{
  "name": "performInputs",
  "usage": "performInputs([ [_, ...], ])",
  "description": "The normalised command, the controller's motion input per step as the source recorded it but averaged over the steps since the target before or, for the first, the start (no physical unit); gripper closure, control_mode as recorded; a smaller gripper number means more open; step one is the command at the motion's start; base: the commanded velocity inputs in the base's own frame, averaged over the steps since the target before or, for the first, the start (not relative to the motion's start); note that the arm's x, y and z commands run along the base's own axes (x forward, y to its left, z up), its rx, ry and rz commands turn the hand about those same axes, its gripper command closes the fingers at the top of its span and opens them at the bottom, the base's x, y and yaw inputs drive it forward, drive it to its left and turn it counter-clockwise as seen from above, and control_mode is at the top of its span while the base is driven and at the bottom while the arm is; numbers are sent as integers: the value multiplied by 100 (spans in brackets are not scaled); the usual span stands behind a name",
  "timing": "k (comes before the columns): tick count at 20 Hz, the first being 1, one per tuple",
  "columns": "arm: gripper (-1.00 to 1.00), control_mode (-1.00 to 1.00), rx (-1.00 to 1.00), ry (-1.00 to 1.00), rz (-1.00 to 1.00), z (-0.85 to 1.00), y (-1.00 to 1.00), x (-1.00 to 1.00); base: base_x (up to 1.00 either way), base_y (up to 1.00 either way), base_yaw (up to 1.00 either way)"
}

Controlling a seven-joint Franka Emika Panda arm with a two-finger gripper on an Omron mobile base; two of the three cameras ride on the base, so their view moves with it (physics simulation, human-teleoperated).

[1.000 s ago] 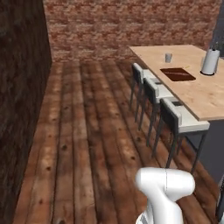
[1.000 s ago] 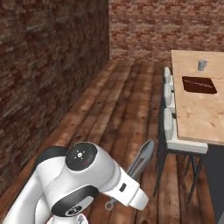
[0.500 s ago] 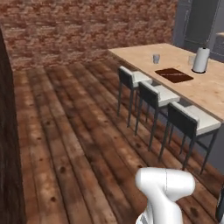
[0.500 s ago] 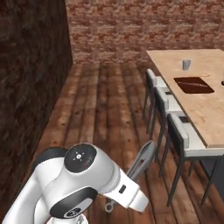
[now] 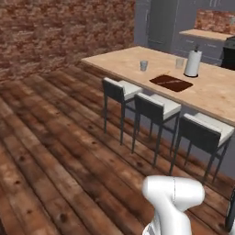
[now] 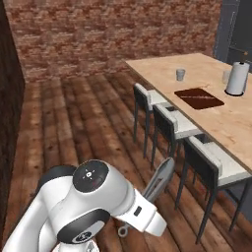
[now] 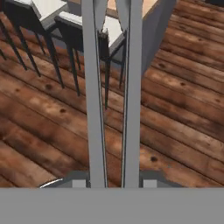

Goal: Take the tongs from the drawer on the right and place them on the dining counter next to the tray containing the kebab skewer.

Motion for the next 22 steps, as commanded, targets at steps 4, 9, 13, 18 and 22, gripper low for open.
performInputs([
  [4, 100, 100, 0, 0, 0, 0, 0, 0, 90, 100, -54],
  [9, 100, 100, 0, 0, 0, 0, 0, 0, 82, 100, -53],
  [13, 100, 100, 0, 0, 0, 0, 0, 0, 70, 100, -50],
  [18, 100, 100, 0, 0, 0, 0, 0, 0, 70, 100, -49],
  [22, 100, 100, 0, 0, 0, 0, 0, 0, 62, 100, -47],
])
